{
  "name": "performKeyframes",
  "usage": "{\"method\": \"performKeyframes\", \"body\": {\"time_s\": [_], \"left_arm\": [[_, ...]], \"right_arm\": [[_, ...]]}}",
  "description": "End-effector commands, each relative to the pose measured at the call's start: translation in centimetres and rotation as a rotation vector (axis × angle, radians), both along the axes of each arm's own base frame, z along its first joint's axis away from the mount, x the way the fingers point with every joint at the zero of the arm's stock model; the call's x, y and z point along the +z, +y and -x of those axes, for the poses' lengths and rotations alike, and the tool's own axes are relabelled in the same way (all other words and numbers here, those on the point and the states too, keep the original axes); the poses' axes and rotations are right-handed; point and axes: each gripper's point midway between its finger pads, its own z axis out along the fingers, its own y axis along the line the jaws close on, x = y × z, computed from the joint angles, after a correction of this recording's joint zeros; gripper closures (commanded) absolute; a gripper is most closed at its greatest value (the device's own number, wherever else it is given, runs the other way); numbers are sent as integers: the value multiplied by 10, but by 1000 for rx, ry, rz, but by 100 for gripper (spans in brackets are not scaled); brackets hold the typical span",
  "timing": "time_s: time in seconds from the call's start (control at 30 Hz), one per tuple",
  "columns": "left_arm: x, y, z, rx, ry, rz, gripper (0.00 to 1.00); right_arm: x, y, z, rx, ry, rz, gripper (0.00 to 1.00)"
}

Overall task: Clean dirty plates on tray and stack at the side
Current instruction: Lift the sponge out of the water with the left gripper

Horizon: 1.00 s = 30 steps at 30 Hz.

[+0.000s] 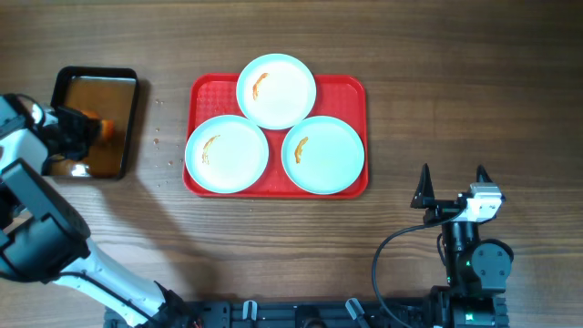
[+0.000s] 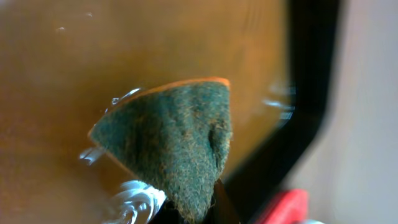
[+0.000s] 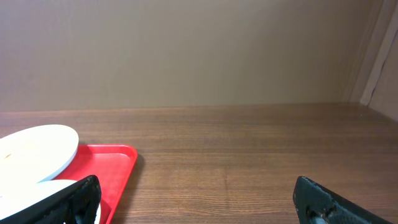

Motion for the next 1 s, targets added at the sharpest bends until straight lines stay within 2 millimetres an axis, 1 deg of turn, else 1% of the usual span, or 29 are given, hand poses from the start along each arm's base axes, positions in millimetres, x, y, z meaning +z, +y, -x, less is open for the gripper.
{"method": "performKeyframes", "body": {"time_s": [0.0,0.07,0.1,0.13,0.17,0.2,0.27,0.33,0.37,0.4,0.43,0.5,0.53,0.57,0.63,0.67,0.7,0.83,0.87,0.9,0.93,0.97], "left_arm": [[110,-2,-22,25,-316,257,96],[150,1,-21,67,-389,376,96],[167,3,-19,74,-423,400,96],[178,6,-17,81,-445,393,96],[182,7,-17,83,-456,369,96],[182,8,-17,75,-461,348,96],[162,6,-17,64,-417,289,96],[118,10,-13,117,-283,221,96],[89,14,-9,172,-183,208,96],[67,13,-8,186,-129,222,96],[52,11,-8,182,-104,253,96],[40,9,-7,181,-87,285,96],[41,9,-7,170,-97,291,96],[54,7,-12,108,-163,275,96],[85,3,-19,52,-269,280,96],[109,1,-21,28,-323,281,96],[127,-1,-22,15,-359,275,96],[189,-2,-20,-19,-489,155,96],[194,4,-20,10,-489,101,96],[187,13,-19,46,-452,32,96],[173,19,-16,83,-392,-11,96],[152,25,-13,122,-315,-49,96]], "right_arm": [[1,1,0,5,-7,10,0],[1,1,0,5,-7,10,0],[1,1,0,5,-7,10,0],[1,1,0,5,-7,11,0],[1,1,0,5,-7,10,0],[1,1,0,5,-7,10,0],[1,1,0,5,-7,10,0],[1,1,0,5,-7,10,0],[1,1,0,5,-7,10,0],[1,1,0,5,-7,11,0],[1,1,0,5,-7,10,0],[1,1,0,5,-7,10,0],[1,1,0,5,-7,10,0],[1,1,0,5,-7,11,0],[1,1,0,5,-7,10,0],[1,1,0,5,-7,10,0],[1,1,0,5,-7,11,0],[1,1,0,5,-7,10,0],[1,1,0,5,-7,10,0],[1,1,0,5,-7,10,0],[1,1,0,5,-7,10,0],[1,1,0,5,-7,10,0]]}}
